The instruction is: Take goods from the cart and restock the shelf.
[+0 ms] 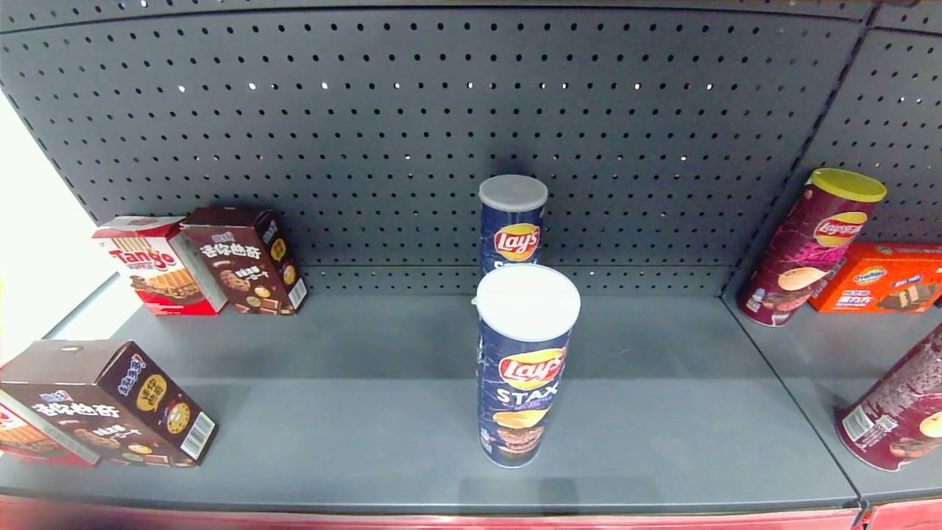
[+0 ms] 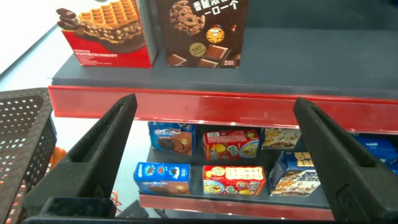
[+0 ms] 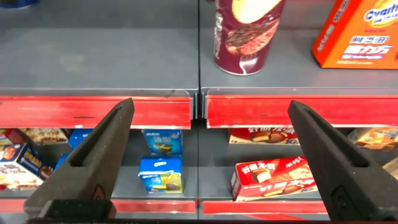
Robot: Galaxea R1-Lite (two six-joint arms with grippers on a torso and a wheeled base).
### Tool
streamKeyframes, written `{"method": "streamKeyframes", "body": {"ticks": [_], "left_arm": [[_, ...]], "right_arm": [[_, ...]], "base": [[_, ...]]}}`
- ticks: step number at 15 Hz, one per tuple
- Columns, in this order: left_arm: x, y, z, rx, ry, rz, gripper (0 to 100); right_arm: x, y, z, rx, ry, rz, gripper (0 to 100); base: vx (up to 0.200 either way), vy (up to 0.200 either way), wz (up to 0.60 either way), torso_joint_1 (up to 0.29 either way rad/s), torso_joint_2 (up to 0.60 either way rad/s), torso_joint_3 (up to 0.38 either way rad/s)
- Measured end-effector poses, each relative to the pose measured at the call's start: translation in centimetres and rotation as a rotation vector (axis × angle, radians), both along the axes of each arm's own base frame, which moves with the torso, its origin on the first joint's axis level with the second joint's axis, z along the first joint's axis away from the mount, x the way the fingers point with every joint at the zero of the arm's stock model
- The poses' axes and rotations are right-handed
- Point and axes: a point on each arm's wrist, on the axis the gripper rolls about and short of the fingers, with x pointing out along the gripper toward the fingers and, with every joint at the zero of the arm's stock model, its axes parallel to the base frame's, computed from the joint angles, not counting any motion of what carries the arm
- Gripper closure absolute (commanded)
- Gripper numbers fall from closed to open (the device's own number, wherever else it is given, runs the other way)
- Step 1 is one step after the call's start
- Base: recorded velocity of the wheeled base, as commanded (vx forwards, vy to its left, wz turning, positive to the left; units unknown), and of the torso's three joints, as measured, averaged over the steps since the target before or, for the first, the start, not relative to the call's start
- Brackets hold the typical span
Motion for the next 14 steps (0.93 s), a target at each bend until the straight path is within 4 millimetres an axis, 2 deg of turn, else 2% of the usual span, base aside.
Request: {"method": "streamKeyframes", "body": {"ticks": [14], "left_arm": [[0.00, -0.01, 0.00, 0.001, 0.000, -0.003, 0]], "right_arm": [[0.00, 0.00, -0.01, 0.000, 0.000, -0.001, 0]], "base": [[0.000, 0.000, 0.00, 0.000, 0.00, 0.000]]}}
